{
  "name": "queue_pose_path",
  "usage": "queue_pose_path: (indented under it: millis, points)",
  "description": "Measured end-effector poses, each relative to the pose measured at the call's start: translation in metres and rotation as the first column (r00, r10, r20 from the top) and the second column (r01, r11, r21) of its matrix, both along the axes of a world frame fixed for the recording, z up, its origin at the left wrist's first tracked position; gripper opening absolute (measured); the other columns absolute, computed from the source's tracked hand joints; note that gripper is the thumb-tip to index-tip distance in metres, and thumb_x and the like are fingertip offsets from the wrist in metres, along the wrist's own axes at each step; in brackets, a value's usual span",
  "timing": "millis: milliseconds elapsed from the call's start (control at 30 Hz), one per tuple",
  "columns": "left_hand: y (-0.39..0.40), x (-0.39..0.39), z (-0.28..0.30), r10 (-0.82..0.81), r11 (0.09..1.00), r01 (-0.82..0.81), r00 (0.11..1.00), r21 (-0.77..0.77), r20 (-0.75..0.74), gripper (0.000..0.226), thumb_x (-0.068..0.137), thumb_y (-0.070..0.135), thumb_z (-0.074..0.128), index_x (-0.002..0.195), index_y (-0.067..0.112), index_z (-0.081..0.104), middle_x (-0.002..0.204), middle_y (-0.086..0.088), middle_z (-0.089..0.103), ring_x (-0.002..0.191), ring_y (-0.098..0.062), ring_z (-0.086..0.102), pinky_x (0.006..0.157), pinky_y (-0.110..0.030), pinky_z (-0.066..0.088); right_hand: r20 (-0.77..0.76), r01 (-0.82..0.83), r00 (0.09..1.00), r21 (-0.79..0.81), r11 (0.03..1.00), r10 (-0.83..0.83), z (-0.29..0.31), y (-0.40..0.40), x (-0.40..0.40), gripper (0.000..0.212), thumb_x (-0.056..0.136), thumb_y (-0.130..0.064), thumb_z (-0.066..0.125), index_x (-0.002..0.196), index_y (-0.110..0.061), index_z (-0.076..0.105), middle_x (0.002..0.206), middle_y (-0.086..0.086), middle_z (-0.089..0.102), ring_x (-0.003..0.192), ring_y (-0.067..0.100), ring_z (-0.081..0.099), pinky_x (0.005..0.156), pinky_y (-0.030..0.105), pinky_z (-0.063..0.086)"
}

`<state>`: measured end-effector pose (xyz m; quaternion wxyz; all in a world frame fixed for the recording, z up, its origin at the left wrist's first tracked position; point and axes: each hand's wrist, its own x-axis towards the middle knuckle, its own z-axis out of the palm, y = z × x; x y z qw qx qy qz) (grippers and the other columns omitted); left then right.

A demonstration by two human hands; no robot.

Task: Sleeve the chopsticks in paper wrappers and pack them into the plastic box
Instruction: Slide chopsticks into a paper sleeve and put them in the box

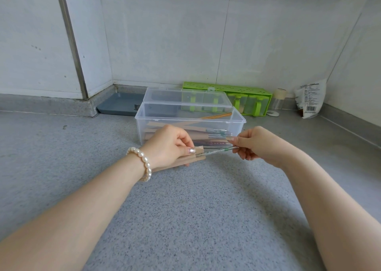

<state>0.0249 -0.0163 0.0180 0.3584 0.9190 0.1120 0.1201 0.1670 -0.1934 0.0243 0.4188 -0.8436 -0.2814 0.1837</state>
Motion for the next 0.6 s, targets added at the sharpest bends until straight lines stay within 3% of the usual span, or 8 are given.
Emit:
queue_pose_path:
  millis: [167,267,367,433,533,600]
  points:
    - [-0.003,-0.001,0.0,-0.018,0.999,0.018,1.0,-0.027,-0.01,0.008,0.087,0.017,0.062,0.08,0.019,0.064,0.069,0.0,0.073,0.064,-0.012,0.069,0.076,-0.039,0.056,-0.002,-0.081,0.997,0.032,0.996,0.081,-0.008,0.009,-0.006,0.036,0.087,-0.025,0.063,0.079,0.009,0.066,0.048,0.0,0.056,0.05,0.014,0.046,0.053,0.021,0.04]
    - [-0.001,0.0,0.0,-0.011,0.999,0.01,1.0,-0.037,-0.022,0.008,0.087,0.016,0.062,0.08,0.017,0.063,0.07,-0.002,0.073,0.067,-0.016,0.07,0.075,-0.042,0.056,0.032,-0.135,0.99,0.039,0.99,0.134,-0.011,0.017,-0.012,0.038,0.086,-0.028,0.062,0.078,0.009,0.064,0.044,-0.005,0.057,0.045,0.009,0.045,0.049,0.017,0.039]
    - [0.001,0.0,0.0,-0.018,0.998,0.016,0.999,-0.062,-0.03,0.01,0.088,0.014,0.061,0.079,0.018,0.062,0.071,-0.005,0.073,0.066,-0.015,0.07,0.074,-0.041,0.057,0.031,-0.061,0.998,0.121,0.991,0.058,-0.009,0.016,-0.008,0.037,0.091,-0.031,0.056,0.078,0.002,0.066,0.054,0.003,0.061,0.048,0.011,0.049,0.052,0.02,0.042]
    - [0.002,0.001,-0.001,-0.017,0.998,0.014,0.999,-0.057,-0.048,0.009,0.088,0.014,0.06,0.079,0.017,0.061,0.072,-0.005,0.073,0.062,-0.013,0.07,0.071,-0.037,0.058,0.12,0.049,0.991,0.146,0.988,-0.067,-0.011,0.012,0.003,0.034,0.095,-0.03,0.05,0.079,-0.007,0.068,0.065,0.006,0.065,0.058,0.018,0.057,0.061,0.028,0.047]
    - [0.005,0.003,-0.005,0.002,0.999,-0.005,0.997,-0.04,-0.077,0.009,0.088,0.014,0.06,0.08,0.016,0.06,0.073,-0.005,0.073,0.061,-0.013,0.07,0.069,-0.033,0.059,0.363,0.106,0.928,-0.056,0.993,-0.079,-0.021,0.008,0.018,0.023,0.096,-0.02,0.048,0.09,-0.013,0.068,0.089,0.007,0.07,0.086,0.029,0.064,0.078,0.038,0.05]
    - [0.008,0.003,-0.006,0.018,0.999,-0.02,0.996,-0.028,-0.088,0.008,0.089,0.014,0.059,0.081,0.016,0.06,0.075,-0.005,0.073,0.062,-0.014,0.07,0.069,-0.032,0.059,0.44,0.093,0.898,-0.191,0.977,0.001,-0.026,0.009,0.02,0.023,0.095,-0.013,0.046,0.103,-0.016,0.068,0.106,0.005,0.068,0.098,0.026,0.061,0.081,0.031,0.047]
